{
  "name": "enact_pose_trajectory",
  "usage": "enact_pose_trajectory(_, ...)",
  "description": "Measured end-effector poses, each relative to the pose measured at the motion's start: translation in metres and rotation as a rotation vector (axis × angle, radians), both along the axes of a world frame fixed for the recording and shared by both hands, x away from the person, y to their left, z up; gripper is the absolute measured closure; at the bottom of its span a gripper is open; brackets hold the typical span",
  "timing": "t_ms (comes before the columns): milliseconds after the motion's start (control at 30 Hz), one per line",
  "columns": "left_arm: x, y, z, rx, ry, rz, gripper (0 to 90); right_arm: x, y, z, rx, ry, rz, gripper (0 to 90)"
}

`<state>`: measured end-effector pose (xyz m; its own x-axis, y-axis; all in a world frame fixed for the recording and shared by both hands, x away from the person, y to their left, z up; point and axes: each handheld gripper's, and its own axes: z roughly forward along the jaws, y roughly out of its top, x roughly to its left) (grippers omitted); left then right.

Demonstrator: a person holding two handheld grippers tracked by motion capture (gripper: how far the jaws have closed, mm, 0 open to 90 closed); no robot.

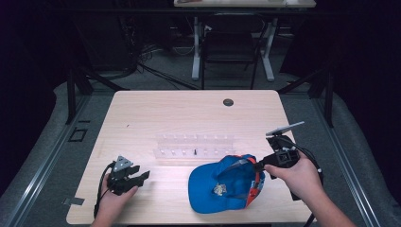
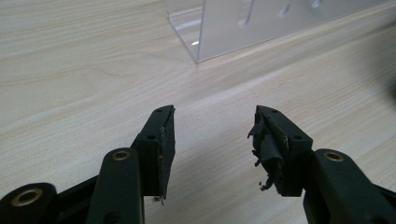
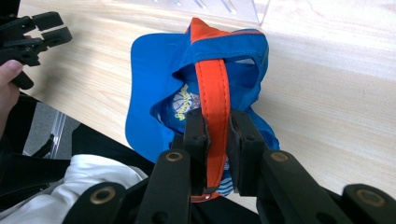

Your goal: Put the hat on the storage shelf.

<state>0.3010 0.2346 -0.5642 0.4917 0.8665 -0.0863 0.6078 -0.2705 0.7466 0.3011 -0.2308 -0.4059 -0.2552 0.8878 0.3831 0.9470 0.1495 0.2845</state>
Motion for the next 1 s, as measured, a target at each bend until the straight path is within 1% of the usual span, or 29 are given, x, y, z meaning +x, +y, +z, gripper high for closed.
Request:
enact_pose_trajectory(33,0.000,0.000,0.000,0.000,0.001,0.000,49.1,0.001,0.001,0.003,0.000,0.006,0.008,78.7)
enact_pose_trajectory(67,0.000,0.000,0.000,0.003,0.000,-0.003,49.1,0.002,0.003,0.006,0.000,0.008,0.001,78.7)
enact_pose_trajectory(200,0.000,0.001,0.000,0.004,0.000,-0.006,49.1,0.006,0.008,0.018,-0.012,0.015,0.023,78.7)
enact_pose_trajectory(267,0.000,0.001,0.000,-0.003,-0.001,-0.003,49.1,0.007,0.012,0.024,-0.017,0.005,0.020,78.7)
enact_pose_trajectory(333,0.000,0.001,0.000,0.002,-0.001,-0.005,49.1,0.008,0.014,0.031,-0.023,0.004,0.019,78.7)
enact_pose_trajectory(367,0.000,0.001,0.000,0.002,-0.001,-0.006,49.1,0.009,0.015,0.034,-0.028,0.001,0.026,78.7)
enact_pose_trajectory(433,-0.001,0.000,0.000,-0.001,0.002,-0.003,49.1,0.010,0.017,0.039,-0.040,0.007,0.025,78.7)
enact_pose_trajectory(533,-0.001,0.000,0.000,0.003,0.000,-0.006,49.1,0.011,0.020,0.047,-0.060,0.004,0.021,78.7)
enact_pose_trajectory(633,-0.001,0.000,0.000,0.000,0.004,-0.004,49.1,0.012,0.022,0.053,-0.076,0.007,0.030,78.7)
enact_pose_trajectory(767,-0.001,0.000,0.000,0.001,0.004,-0.007,49.1,0.013,0.025,0.060,-0.080,0.007,0.024,78.8)
enact_pose_trajectory(800,-0.001,0.000,0.001,0.004,0.014,-0.014,49.1,0.013,0.025,0.063,-0.084,0.009,0.027,78.7)
enact_pose_trajectory(933,-0.001,0.000,0.000,0.003,0.013,-0.013,49.1,0.013,0.027,0.072,-0.085,0.009,0.035,78.7)
enact_pose_trajectory(1000,0.000,0.000,0.000,0.006,0.013,-0.016,49.1,0.013,0.027,0.076,-0.085,0.002,0.029,78.7)
